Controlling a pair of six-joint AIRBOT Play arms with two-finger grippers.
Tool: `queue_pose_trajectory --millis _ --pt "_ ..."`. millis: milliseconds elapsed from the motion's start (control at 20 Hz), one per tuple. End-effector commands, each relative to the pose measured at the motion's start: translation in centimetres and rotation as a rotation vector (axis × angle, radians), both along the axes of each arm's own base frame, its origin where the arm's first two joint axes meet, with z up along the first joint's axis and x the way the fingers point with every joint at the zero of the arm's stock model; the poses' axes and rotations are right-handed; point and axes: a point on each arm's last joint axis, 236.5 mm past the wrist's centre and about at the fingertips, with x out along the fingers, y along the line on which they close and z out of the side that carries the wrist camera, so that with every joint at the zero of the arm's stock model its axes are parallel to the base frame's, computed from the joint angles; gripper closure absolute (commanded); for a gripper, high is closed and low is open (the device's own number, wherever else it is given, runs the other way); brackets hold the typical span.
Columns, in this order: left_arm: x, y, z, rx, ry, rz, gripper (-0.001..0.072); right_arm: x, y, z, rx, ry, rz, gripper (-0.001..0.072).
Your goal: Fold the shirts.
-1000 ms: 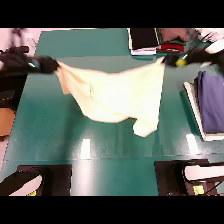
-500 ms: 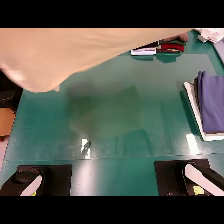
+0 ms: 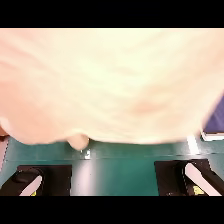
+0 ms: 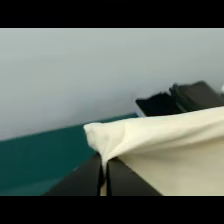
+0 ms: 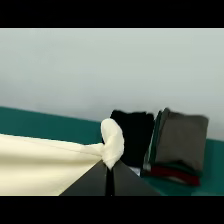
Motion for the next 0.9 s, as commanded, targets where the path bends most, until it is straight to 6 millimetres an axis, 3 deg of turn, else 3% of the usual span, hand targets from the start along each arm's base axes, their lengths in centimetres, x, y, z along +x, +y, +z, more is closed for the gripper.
queue_pose_trajectory --millis 0,100,250,350,450,500,550,600,650,700,850 --pt "6.9 -0.1 -10.6 0.109 0.382 0.026 0.0684 4.5 0.8 -6.5 0.063 0.233 0.089 0.0692" --pt "12.5 -1.0 -17.4 0.135 0.555 0.021 0.0684 8.6 0.3 -13.2 0.059 0.422 0.063 0.0692" --pt "19.0 -1.9 -28.7 0.161 0.765 0.022 0.0683 12.9 0.8 -26.4 0.006 0.727 0.048 0.0692" --pt "21.7 -2.2 -36.2 0.178 0.891 0.024 0.0683 15.0 1.9 -33.9 0.017 0.854 0.064 0.0692" --pt "22.7 -2.3 -41.7 0.196 1.0 0.022 0.0682 16.6 2.7 -38.8 0.05 0.93 0.073 0.0691" --pt "22.9 -2.4 -43.0 0.201 1.027 0.022 0.068 17.0 3.0 -40.2 0.057 0.954 0.073 0.0691" --pt "23.1 -2.4 -43.6 0.201 1.034 0.022 0.0506 17.5 3.1 -41.2 0.06 0.965 0.071 0.0687" --pt "23.3 -2.3 -43.4 0.204 1.024 0.026 0.0192 17.8 3.0 -41.7 0.063 0.964 0.067 0.0621" --pt "23.4 -1.9 -43.0 0.21 1.012 0.035 0.0162 18.2 2.7 -41.7 0.068 0.954 0.058 0.0382" --pt "23.3 -1.4 -42.2 0.204 1.01 0.044 0.0161 18.4 2.4 -41.2 0.069 0.946 0.053 0.032" --pt "20.7 1.8 -40.0 0.16 1.058 0.085 0.0161 16.6 1.1 -39.0 0.045 0.97 0.073 0.0325"
